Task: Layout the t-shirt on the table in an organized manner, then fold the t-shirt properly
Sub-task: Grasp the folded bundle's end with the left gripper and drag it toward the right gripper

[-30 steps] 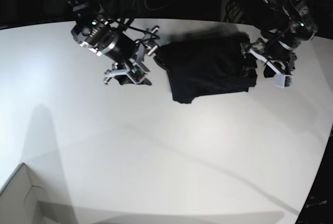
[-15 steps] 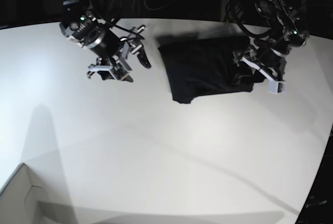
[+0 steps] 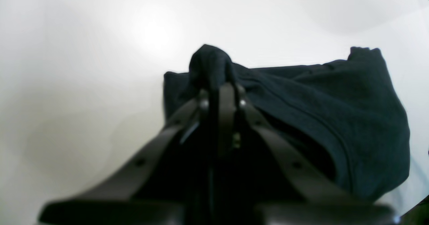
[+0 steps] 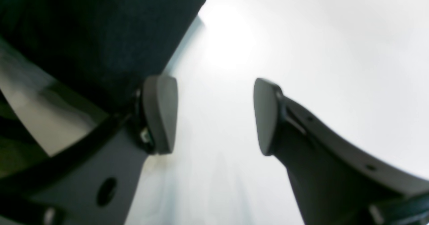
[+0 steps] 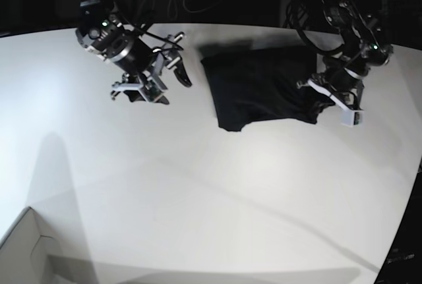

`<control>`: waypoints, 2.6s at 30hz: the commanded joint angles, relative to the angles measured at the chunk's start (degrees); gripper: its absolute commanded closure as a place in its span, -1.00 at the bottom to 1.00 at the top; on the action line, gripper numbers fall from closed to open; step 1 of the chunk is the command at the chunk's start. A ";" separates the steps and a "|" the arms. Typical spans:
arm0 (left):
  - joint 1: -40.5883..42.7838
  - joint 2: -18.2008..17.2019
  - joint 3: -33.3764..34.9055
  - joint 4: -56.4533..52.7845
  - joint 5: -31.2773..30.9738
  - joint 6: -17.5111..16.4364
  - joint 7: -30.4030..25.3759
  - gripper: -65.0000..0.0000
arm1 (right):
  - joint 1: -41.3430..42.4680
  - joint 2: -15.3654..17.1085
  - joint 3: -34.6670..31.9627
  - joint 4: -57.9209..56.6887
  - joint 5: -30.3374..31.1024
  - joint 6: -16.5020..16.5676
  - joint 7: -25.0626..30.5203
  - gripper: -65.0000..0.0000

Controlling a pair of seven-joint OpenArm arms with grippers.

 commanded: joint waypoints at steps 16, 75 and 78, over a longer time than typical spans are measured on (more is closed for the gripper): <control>-4.07 -3.70 -5.73 -5.19 -1.13 -0.12 -0.57 1.00 | 0.46 0.22 1.78 1.13 0.84 0.20 1.54 -0.12; 15.18 1.57 -10.83 -1.50 -21.52 -0.12 -1.10 -0.43 | -3.23 2.60 4.06 5.18 0.84 0.20 1.54 -0.12; 13.69 1.57 -10.74 -3.52 -21.52 -0.12 -0.66 -0.43 | -3.32 2.60 4.06 5.18 0.84 0.20 1.54 -0.12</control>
